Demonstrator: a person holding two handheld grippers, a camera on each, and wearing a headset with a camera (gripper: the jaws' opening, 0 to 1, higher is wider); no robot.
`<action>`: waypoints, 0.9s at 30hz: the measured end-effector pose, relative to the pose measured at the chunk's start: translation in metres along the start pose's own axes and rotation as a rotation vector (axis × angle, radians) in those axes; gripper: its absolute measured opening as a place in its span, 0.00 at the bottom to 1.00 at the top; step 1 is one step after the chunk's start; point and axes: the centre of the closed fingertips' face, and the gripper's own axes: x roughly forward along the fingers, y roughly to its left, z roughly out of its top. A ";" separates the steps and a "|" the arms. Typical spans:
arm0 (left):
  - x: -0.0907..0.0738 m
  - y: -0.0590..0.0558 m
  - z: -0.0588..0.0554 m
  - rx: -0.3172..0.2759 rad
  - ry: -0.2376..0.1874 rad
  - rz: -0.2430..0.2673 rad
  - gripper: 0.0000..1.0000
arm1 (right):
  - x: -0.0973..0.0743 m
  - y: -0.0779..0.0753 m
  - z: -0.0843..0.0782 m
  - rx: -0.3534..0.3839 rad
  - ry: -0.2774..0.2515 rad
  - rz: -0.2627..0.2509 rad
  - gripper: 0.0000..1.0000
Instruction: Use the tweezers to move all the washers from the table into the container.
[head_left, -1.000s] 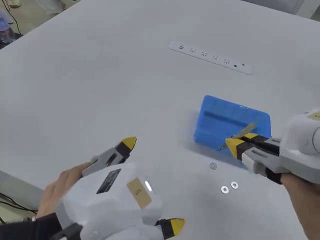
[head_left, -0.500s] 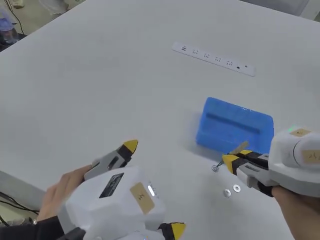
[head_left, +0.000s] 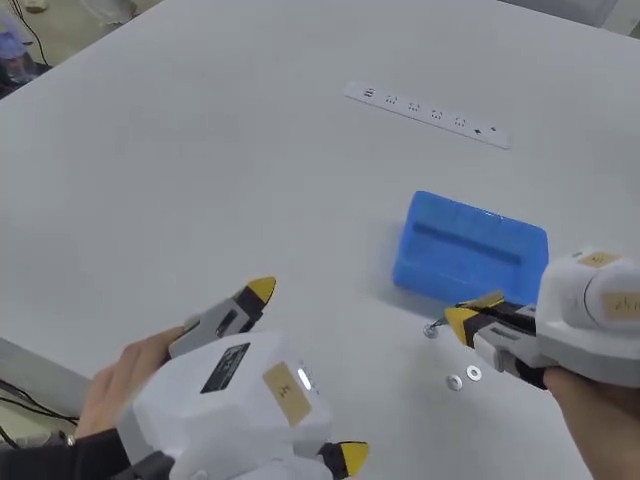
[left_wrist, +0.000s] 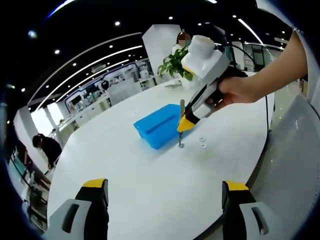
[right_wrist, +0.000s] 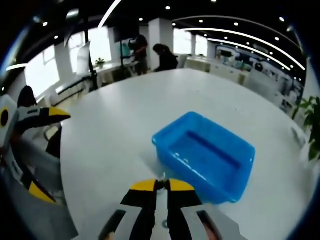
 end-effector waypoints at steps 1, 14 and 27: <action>0.000 0.000 0.000 0.001 -0.001 0.001 0.97 | 0.000 0.000 0.000 -0.001 0.001 -0.001 0.03; 0.000 0.001 0.000 0.005 0.003 0.006 0.96 | -0.004 0.003 -0.003 0.012 0.038 -0.001 0.03; 0.001 0.000 -0.001 0.008 0.006 0.006 0.96 | -0.002 0.009 0.003 0.029 0.057 0.002 0.04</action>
